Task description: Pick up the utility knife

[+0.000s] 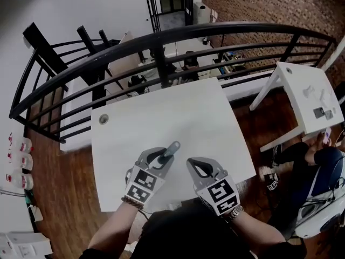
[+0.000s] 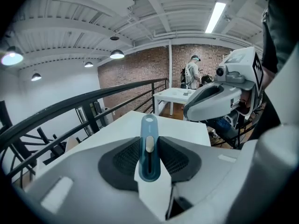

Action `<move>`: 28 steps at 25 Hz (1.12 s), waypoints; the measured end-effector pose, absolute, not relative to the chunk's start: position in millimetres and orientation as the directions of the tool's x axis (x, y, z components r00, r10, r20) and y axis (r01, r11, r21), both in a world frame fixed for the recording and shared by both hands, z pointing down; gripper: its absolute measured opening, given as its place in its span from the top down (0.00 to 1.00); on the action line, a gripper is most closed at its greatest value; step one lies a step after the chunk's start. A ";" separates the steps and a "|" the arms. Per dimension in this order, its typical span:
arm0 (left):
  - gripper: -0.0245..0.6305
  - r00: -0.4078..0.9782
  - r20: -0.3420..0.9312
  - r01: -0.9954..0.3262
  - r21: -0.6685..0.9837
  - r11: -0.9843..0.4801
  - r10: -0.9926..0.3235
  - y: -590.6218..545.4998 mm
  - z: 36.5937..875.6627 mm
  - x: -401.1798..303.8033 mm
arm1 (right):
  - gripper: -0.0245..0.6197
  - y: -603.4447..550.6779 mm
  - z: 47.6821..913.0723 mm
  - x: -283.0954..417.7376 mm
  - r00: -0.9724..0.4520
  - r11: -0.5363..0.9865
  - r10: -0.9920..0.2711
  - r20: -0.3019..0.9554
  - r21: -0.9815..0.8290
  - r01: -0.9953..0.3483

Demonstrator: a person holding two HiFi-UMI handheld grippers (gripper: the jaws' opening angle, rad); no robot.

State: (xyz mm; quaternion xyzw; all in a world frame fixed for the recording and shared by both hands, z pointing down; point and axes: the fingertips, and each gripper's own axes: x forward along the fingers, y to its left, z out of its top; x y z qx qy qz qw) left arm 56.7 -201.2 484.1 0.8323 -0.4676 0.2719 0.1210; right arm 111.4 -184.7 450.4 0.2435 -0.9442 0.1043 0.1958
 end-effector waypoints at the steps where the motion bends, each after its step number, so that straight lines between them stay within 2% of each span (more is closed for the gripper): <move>1: 0.74 0.419 0.553 -0.845 -0.052 -0.532 -0.720 -196.5 478.7 56.6 | 0.97 -180.7 448.1 110.5 -0.806 0.860 -0.423 0.415 -0.095 -0.501; 28: 0.74 0.418 0.479 -0.857 -0.073 -0.510 -0.772 -127.2 453.9 31.0 | 0.97 -121.3 432.3 83.8 -0.782 0.847 -0.476 0.402 -0.031 -0.531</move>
